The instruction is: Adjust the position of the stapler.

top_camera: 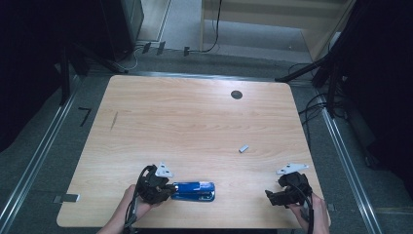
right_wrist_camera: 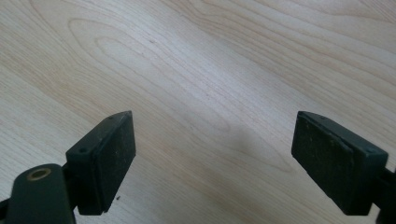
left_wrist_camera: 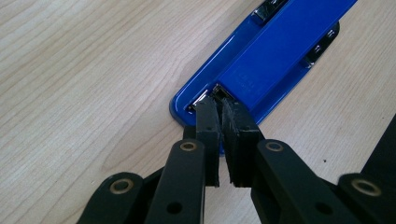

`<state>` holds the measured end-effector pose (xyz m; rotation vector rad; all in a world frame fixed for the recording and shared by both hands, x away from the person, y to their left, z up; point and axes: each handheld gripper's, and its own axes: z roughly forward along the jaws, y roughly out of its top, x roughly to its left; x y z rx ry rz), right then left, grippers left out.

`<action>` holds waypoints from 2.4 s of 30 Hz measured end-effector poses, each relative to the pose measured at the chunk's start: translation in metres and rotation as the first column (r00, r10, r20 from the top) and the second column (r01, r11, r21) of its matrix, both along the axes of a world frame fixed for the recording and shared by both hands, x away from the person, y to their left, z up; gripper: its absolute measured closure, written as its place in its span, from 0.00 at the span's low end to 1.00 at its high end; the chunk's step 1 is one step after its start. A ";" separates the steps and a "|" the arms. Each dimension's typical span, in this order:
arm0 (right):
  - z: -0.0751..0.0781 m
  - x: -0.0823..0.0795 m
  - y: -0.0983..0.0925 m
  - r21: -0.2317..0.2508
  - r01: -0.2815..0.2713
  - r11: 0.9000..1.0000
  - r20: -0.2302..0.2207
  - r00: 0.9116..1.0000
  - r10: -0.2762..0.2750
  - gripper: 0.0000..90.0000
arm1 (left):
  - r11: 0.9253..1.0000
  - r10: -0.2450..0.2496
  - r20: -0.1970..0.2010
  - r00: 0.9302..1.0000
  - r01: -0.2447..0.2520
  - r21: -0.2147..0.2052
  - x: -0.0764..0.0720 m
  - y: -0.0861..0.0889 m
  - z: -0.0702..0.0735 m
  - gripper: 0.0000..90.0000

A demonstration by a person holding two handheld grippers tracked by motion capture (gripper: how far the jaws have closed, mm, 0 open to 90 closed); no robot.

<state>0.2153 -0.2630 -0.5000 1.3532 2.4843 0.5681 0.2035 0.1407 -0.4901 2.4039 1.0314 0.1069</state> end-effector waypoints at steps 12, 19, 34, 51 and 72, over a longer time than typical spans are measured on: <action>-0.001 0.001 0.003 -0.003 -0.015 1.000 -0.002 1.000 0.015 0.16 | 1.000 -0.005 -0.003 1.000 0.005 0.009 0.000 -0.005 0.000 0.96; -0.001 0.001 0.005 0.002 -0.020 1.000 -0.003 1.000 0.020 0.16 | 1.000 -0.014 0.002 1.000 0.014 0.014 -0.001 -0.013 -0.001 0.96; 0.003 -0.003 0.015 0.051 -0.060 0.997 0.006 0.998 0.059 0.16 | 1.000 -0.024 -0.003 1.000 0.024 0.006 0.009 -0.003 0.011 0.59; 0.005 -0.006 0.051 0.130 -0.149 0.980 -0.017 0.988 0.152 0.17 | 0.993 -0.118 0.017 0.993 0.118 0.003 0.013 -0.030 0.019 0.29; 0.007 -0.012 0.086 0.193 -0.239 0.952 -0.018 0.969 0.247 0.21 | 0.982 -0.188 0.041 0.981 0.187 0.022 0.016 -0.057 0.016 0.22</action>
